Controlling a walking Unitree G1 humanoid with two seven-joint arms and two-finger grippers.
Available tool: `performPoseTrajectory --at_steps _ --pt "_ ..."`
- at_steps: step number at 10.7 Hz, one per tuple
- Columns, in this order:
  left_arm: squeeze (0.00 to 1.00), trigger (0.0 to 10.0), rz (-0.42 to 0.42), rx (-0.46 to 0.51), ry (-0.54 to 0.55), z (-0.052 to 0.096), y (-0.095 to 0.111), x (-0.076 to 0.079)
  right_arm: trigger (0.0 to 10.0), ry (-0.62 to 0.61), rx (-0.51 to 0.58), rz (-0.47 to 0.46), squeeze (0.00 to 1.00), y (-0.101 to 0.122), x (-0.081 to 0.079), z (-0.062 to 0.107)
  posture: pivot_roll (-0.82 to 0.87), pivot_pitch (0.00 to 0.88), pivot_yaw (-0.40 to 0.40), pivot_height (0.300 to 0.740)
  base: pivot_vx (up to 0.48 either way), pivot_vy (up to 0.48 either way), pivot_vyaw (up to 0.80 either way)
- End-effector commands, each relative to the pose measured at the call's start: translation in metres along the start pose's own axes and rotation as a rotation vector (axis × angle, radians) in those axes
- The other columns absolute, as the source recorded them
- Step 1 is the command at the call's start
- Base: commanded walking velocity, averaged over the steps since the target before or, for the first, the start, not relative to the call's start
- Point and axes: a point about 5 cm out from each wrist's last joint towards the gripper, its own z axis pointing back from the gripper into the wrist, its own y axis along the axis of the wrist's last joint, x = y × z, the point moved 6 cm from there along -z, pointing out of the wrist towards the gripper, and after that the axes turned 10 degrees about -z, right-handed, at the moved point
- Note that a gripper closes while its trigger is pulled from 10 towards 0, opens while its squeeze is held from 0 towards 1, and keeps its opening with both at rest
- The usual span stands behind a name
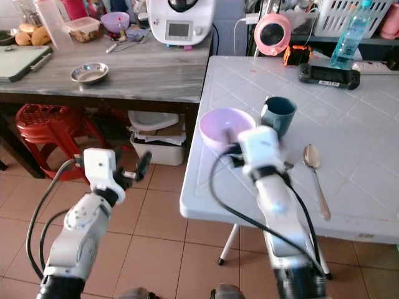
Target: Setting the table
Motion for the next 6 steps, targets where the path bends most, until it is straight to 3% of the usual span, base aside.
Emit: performPoseTrajectory --at_steps 1,2,3,4,5,6 --pt "0.0 10.0 -0.001 -0.011 0.005 0.002 0.0 -0.002 10.0 0.04 -0.038 0.021 0.89 -0.004 -0.001 -0.005 -0.05 0.0 0.041 0.74 0.0 0.0 0.0" --pt "0.0 10.0 -0.003 -0.032 0.004 0.005 -0.004 -0.002 10.0 0.088 -0.094 0.008 0.98 -0.01 0.001 -0.01 -0.04 0.0 0.047 0.74 0.0 0.0 0.0" --pt "0.0 10.0 -0.007 -0.047 -0.005 0.007 -0.005 -0.001 10.0 0.137 -0.128 0.027 0.87 -0.012 0.001 -0.015 -0.04 0.0 0.051 0.74 0.0 0.0 0.0" --pt "0.0 10.0 -0.008 -0.058 -0.016 0.01 -0.006 0.001 10.0 0.173 -0.151 0.076 0.1 -0.014 0.003 -0.019 -0.03 0.0 0.048 0.74 0.0 0.0 0.0" --pt "0.0 10.0 -0.003 -0.077 -0.012 0.014 -0.009 -0.001 10.0 0.195 -0.166 0.074 0.17 -0.013 0.006 -0.026 -0.03 0.0 0.049 0.74 0.0 0.0 0.0" --pt "0.0 10.0 0.002 -0.087 -0.011 0.018 -0.011 -0.001 10.0 0.223 -0.166 0.088 0.0 -0.011 0.004 -0.03 -0.02 0.0 0.049 0.74 0.0 0.0 0.0"
